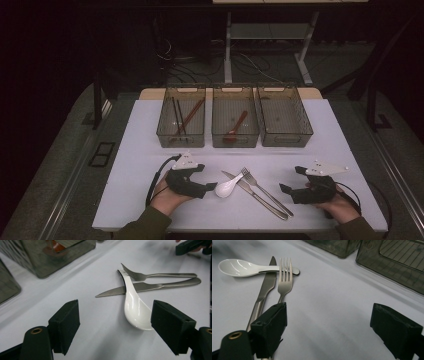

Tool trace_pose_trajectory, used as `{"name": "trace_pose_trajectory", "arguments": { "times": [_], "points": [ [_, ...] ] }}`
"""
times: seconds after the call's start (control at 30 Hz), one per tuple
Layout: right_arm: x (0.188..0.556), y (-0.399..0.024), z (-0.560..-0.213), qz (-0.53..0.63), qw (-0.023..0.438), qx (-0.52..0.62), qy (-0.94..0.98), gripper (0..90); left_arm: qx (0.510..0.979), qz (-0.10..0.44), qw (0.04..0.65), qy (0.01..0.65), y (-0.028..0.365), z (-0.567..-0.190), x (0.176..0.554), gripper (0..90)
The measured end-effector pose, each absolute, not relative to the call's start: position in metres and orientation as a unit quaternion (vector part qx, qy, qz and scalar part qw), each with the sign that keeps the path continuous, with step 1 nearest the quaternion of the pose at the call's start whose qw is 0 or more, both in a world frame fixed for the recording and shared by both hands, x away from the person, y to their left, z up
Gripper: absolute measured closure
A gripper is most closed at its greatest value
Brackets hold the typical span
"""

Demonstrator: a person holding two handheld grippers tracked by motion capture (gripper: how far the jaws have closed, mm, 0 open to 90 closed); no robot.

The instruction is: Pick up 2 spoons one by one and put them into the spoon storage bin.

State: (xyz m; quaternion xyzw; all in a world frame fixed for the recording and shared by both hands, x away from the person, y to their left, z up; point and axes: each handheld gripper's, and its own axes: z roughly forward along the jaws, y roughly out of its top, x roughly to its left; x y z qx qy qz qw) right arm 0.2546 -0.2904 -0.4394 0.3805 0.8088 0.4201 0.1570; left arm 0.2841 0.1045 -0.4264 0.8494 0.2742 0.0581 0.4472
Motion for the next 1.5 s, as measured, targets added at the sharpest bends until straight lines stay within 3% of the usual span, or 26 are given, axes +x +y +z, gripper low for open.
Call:
{"name": "trace_pose_trajectory", "arguments": {
  "times": [0.43, 0.9, 1.13, 1.4, 1.5],
  "points": [
    [0.255, -0.289, -0.44, 0.418, 0.157, 0.38, 0.81, 14.2, 0.865, 0.037, 0.424, 0.265, 0.07, -0.436, 0.285, 31.1],
    [0.256, -0.29, -0.44, 0.418, 0.157, 0.379, 0.81, 14.2, 0.886, 0.038, 0.391, 0.247, 0.054, -0.444, 0.28, 30.0],
    [0.255, -0.29, -0.44, 0.418, 0.158, 0.38, 0.81, 14.2, 0.88, 0.039, 0.397, 0.259, 0.057, -0.442, 0.282, 37.0],
    [0.255, -0.29, -0.44, 0.418, 0.157, 0.379, 0.81, 14.2, 0.897, 0.051, 0.364, 0.244, 0.053, -0.446, 0.28, 40.7],
    [0.256, -0.29, -0.44, 0.418, 0.157, 0.381, 0.81, 14.2, 0.898, 0.043, 0.366, 0.239, 0.053, -0.445, 0.28, 49.7]
  ]
}}
